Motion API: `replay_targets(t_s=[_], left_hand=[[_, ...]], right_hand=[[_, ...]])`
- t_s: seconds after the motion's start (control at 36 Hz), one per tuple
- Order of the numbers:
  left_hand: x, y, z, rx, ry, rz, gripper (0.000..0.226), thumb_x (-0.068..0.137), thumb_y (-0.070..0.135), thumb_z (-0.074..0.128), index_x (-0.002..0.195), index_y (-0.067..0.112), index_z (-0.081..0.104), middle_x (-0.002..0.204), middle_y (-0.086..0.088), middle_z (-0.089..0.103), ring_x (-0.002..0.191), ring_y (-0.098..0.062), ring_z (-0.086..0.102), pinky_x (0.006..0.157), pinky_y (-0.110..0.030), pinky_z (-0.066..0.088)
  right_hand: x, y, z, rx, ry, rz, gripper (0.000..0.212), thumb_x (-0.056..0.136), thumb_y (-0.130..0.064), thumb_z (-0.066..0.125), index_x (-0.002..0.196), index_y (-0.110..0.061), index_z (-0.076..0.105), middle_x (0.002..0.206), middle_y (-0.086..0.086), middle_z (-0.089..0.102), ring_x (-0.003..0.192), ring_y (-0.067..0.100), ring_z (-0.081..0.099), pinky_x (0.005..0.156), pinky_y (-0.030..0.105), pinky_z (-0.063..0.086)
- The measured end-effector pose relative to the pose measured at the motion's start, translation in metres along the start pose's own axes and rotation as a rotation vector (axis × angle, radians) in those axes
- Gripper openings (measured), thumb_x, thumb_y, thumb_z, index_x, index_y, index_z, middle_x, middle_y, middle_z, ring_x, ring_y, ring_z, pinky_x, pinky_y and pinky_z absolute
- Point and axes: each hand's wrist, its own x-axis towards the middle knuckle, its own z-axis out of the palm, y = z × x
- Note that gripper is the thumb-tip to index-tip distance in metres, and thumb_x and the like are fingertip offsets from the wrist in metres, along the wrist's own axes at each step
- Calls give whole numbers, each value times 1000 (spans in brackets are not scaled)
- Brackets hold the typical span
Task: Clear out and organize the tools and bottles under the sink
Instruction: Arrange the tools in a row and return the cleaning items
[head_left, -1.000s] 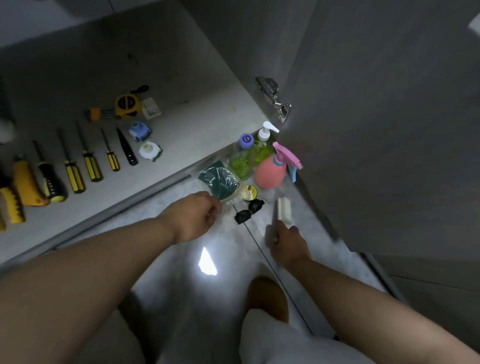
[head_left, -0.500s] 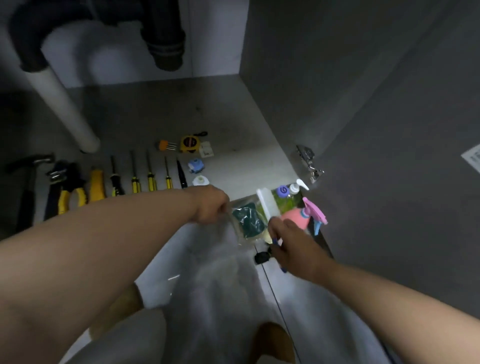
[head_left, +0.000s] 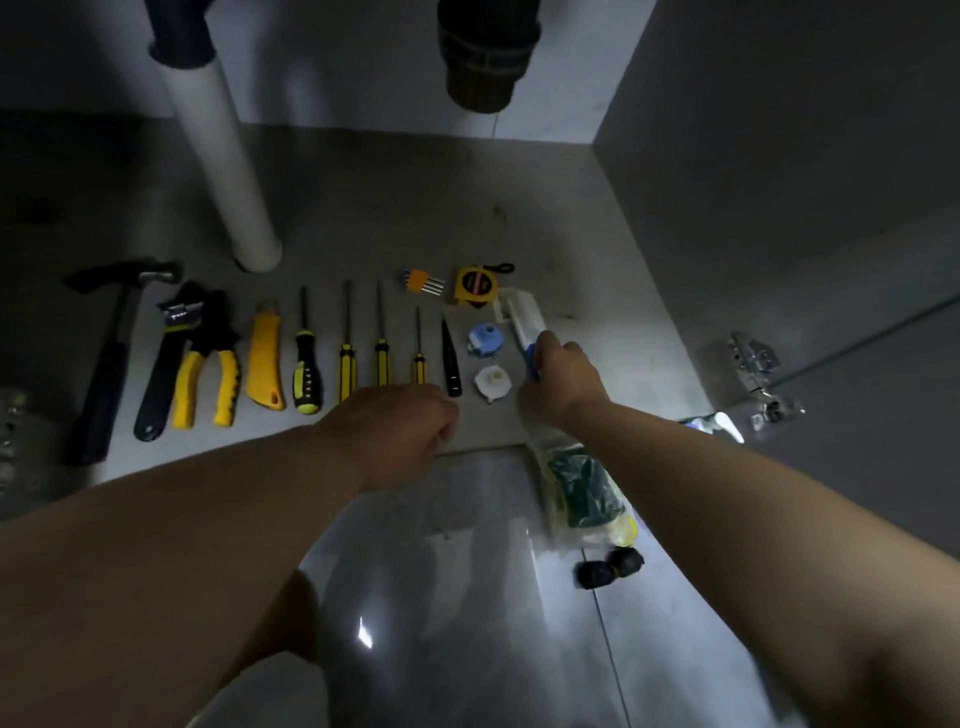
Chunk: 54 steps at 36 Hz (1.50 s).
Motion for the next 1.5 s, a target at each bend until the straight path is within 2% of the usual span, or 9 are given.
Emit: replay_targets(t_s=[0.31, 0.44, 0.56, 0.72, 0.83, 1.03, 1.31, 1.39, 1.5], left_hand=[[13, 22, -2, -34, -59, 25, 14, 96, 16, 55, 104, 24, 63, 105, 2, 56, 94, -22, 58, 82, -40, 53], [32, 58, -10, -41, -78, 61, 14, 94, 19, 53, 83, 28, 54, 88, 5, 52, 84, -23, 53, 73, -29, 45], [51, 92, -10, -65, -108, 103, 19, 96, 17, 51, 104, 25, 66, 107, -4, 60, 97, -24, 58, 80, -29, 46], [61, 140, 14, -18, -170, 185, 25, 93, 18, 53, 111, 27, 68, 121, -2, 65, 111, -25, 62, 94, -36, 52], [56, 159, 49, 7, -284, 219, 27, 94, 17, 52, 114, 25, 68, 124, -1, 65, 115, -25, 62, 95, -35, 51], [45, 182, 128, -6, -520, 240, 39, 99, 17, 52, 139, 20, 54, 146, -9, 43, 130, -30, 50, 105, -38, 45], [55, 213, 206, 103, -326, 75, 60, 98, 23, 52, 156, 24, 36, 169, -15, -1, 156, -34, 6, 123, -43, 22], [59, 213, 208, 178, -318, 60, 68, 97, 26, 54, 159, 15, 28, 168, -14, 9, 154, -33, 10, 121, -44, 25], [53, 203, 204, 285, -281, 155, 54, 96, 20, 54, 148, 10, 44, 151, -12, 37, 134, -32, 38, 107, -41, 38]], right_hand=[[-25, 20, -15, 74, 21, -134, 20, 88, -13, 60, 105, -16, 50, 109, 11, 49, 86, 31, 54, 75, 32, 44], [-73, 54, -51, -6, 47, -202, 7, 91, -20, 53, 97, -18, 58, 97, 6, 57, 85, 30, 60, 79, 39, 51], [-111, 96, -74, -225, 45, -89, 13, 88, -31, 51, 93, -22, 59, 97, 4, 63, 89, 32, 64, 72, 37, 52], [-149, 156, -77, -407, 88, 157, 39, 89, -35, 57, 123, -20, 47, 119, 12, 48, 88, 44, 64, 65, 40, 44], [-153, 175, -68, -350, 45, 246, 53, 93, -30, 53, 142, -23, 34, 126, 15, 53, 102, 44, 63, 78, 42, 48], [-153, 184, -59, -293, 102, 308, 24, 95, -20, 52, 116, -15, 45, 104, 20, 65, 97, 44, 64, 70, 39, 42], [-164, 188, -43, -330, 334, 209, 24, 104, -28, 45, 106, -7, 56, 110, 16, 52, 73, 40, 58, 58, 36, 29], [-165, 182, -42, -462, 349, 134, 13, 97, -19, 56, 107, -11, 54, 106, 12, 49, 59, 28, 42, 52, 33, 28], [-172, 168, -38, -576, 328, -69, 29, 77, -7, 57, 106, -6, 63, 102, 16, 60, 57, 30, 53, 50, 31, 26]])
